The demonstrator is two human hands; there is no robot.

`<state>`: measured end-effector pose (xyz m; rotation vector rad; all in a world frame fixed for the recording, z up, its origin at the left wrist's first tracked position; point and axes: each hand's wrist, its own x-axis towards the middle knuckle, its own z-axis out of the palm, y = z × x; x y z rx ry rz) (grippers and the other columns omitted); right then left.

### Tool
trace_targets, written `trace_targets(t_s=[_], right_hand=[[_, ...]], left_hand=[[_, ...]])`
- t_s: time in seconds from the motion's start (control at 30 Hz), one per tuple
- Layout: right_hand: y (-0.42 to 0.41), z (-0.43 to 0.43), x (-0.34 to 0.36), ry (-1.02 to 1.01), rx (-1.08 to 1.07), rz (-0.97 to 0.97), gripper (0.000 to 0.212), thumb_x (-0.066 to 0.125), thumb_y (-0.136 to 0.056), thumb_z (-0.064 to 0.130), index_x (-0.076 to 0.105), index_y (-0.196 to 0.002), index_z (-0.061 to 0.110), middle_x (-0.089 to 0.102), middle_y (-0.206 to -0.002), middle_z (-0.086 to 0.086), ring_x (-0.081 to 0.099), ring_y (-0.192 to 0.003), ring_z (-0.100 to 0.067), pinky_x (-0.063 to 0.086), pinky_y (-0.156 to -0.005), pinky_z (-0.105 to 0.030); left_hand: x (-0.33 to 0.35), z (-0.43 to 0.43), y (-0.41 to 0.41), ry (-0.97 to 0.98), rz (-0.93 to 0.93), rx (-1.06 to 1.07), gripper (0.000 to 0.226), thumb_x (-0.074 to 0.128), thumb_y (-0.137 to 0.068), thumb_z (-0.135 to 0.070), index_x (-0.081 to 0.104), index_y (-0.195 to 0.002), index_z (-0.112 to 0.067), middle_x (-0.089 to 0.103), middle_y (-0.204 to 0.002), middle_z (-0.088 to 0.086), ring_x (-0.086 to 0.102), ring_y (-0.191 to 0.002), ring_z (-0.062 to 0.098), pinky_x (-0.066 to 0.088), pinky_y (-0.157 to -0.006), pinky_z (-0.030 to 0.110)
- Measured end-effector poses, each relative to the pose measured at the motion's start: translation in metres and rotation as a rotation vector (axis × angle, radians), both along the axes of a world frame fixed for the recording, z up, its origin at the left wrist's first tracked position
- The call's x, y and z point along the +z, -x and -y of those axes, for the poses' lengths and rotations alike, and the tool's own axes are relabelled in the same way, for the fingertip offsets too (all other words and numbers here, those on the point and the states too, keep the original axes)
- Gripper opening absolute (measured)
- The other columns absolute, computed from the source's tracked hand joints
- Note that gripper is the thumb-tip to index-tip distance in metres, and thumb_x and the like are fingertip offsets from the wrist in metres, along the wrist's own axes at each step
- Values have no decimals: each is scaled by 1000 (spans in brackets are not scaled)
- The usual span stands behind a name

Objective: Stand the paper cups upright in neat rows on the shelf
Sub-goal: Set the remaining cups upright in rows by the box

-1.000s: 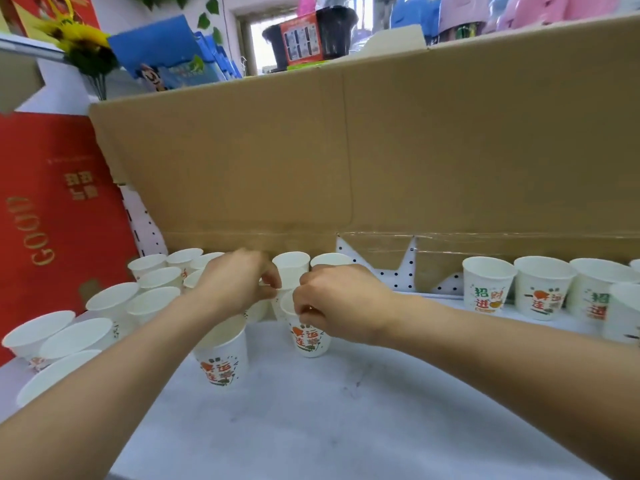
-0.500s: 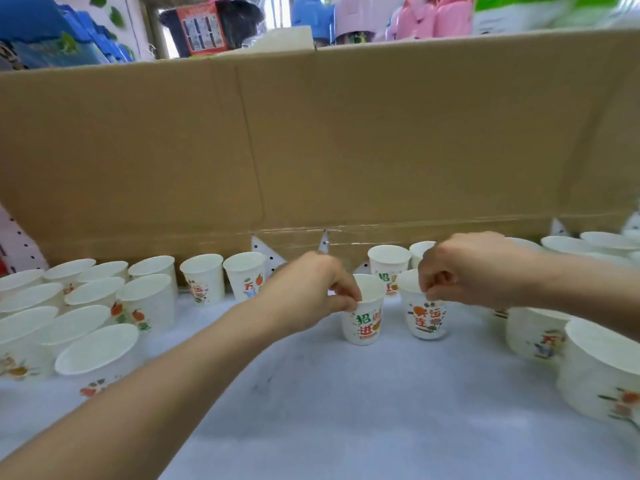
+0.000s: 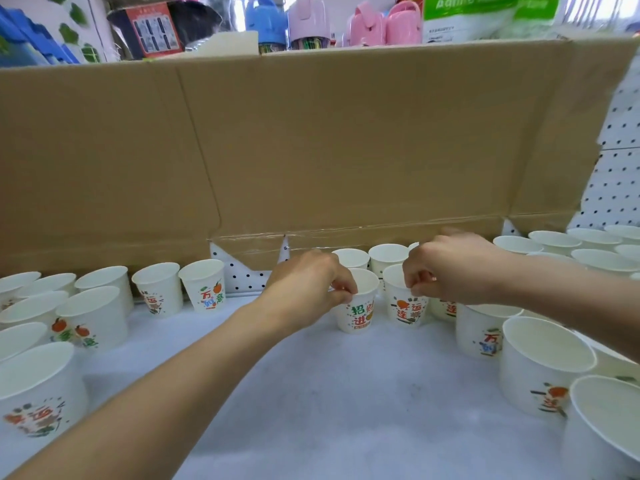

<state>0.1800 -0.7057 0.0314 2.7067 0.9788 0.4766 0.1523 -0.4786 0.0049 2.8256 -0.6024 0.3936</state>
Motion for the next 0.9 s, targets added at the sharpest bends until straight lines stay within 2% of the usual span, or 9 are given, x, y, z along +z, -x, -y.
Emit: trace_targets(t_s=[0.13,0.3,0.37,0.43,0.57,0.67,0.73,0.8,0.9], right_hand=[[-4,3,-2,-26,21,-8,9,55,-88,35,63,-87,32,66,-88,12,56,-81,-11,25,-66,-21],[-3,4,-1,-44,61,-27,14,54,-90,40,65,-95,34,67,-95,16,59,-89,-9,29,-74,-25],[0,4,3,-69,72,-48,18,54,-90,44,66,-101,36,66,-102,19,59,-94,-8,37,-74,-25],[5,4,6,-80,82,-58,21,55,-89,46,64,-107,38,64,-109,21,58,-99,-8,45,-75,-28],[19,-7,14,-101,131,-47,25,57,-87,50,62,-109,42,59,-109,22,54,-104,-7,34,-75,-25],[41,-39,18,-92,165,-76,26,53,-83,57,59,-106,46,53,-98,22,53,-96,-9,41,-78,-29],[61,-73,16,-137,226,-126,28,52,-81,59,58,-106,47,52,-101,21,52,-98,-8,46,-77,-31],[82,-116,8,-236,319,-198,35,53,-81,57,54,-114,49,49,-106,25,51,-102,-4,44,-75,-25],[110,-187,-12,-398,445,-367,56,58,-81,54,41,-133,44,43,-120,21,47,-109,-3,44,-90,-30]], left_hand=[[0,4,0,-30,27,35,11,63,-90,-30,72,-95,-34,64,-98,-11,54,-105,12,37,-99,43],[1,8,6,52,4,81,18,66,-88,-30,71,-105,-33,64,-109,-9,55,-107,14,44,-96,42],[0,9,11,72,17,102,25,67,-87,-33,68,-112,-32,63,-115,-9,54,-110,12,38,-104,48],[-2,6,20,107,47,107,32,66,-87,-36,64,-119,-32,60,-120,-10,51,-113,11,42,-99,45],[-12,-7,57,230,117,94,40,66,-86,-41,60,-125,-30,57,-125,-12,48,-116,7,42,-97,33],[-18,-27,95,303,152,106,41,65,-87,-42,58,-126,-32,55,-126,-14,44,-119,4,39,-99,30],[-21,-48,119,330,206,133,42,66,-86,-40,58,-126,-31,54,-128,-13,42,-122,3,38,-103,31],[-25,-76,144,344,265,201,44,67,-86,-38,58,-128,-30,53,-130,-13,42,-123,4,37,-104,33],[-31,-130,189,329,398,332,46,69,-84,-35,58,-128,-28,52,-132,-9,42,-125,10,38,-104,38]])
